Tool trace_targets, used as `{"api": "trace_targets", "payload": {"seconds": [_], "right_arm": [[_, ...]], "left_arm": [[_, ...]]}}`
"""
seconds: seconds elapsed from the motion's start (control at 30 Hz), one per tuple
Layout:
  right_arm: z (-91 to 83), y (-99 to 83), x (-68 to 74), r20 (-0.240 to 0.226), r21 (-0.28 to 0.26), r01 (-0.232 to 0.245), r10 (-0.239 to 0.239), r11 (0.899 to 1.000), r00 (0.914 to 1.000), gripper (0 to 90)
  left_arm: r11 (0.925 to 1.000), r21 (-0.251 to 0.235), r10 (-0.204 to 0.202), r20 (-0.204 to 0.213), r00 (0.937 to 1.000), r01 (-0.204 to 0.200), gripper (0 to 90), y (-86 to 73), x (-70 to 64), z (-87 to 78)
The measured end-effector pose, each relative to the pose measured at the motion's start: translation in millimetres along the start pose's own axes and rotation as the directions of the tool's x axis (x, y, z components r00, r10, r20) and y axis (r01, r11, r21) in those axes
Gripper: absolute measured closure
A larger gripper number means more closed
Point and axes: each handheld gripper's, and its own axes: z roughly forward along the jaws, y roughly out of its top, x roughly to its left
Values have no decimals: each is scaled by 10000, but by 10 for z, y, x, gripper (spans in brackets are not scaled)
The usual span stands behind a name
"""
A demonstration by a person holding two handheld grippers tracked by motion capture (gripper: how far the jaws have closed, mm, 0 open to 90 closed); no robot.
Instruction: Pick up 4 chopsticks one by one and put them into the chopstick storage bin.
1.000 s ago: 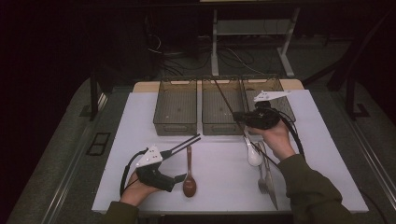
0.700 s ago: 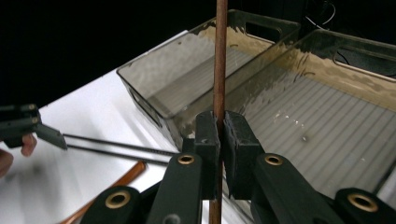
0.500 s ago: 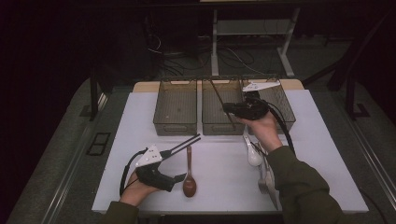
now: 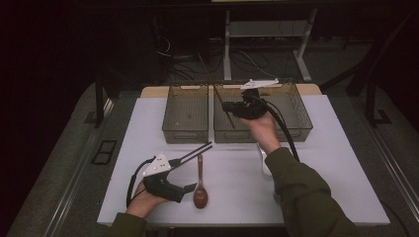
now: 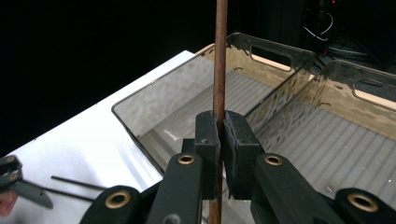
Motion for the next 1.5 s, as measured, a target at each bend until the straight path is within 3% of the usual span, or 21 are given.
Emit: {"api": "trace_targets", "payload": {"seconds": [0.43, 0.87, 1.3, 1.5], "right_arm": [[455, 118, 125, -243, 77, -207, 209, 9998, 9995, 842], [844, 195, 314, -319, 549, 104, -86, 9984, 9995, 841], [1159, 30, 288, -50, 1281, 258, -254, 9914, 9997, 842], [1244, -32, 310, 11, 1745, 455, -464, 9836, 9989, 841]], "left_arm": [[10000, 47, 12, 4, 10000, -12, 0, -2, 8, 1], [10000, -3, -2, 87, 10000, 2, 0, -3, 6, -4], [9999, 115, 82, 172, 9998, -84, 0, -5, 8, -5], [9999, 127, 9, 211, 9998, -12, 0, -7, 7, -3]]}}
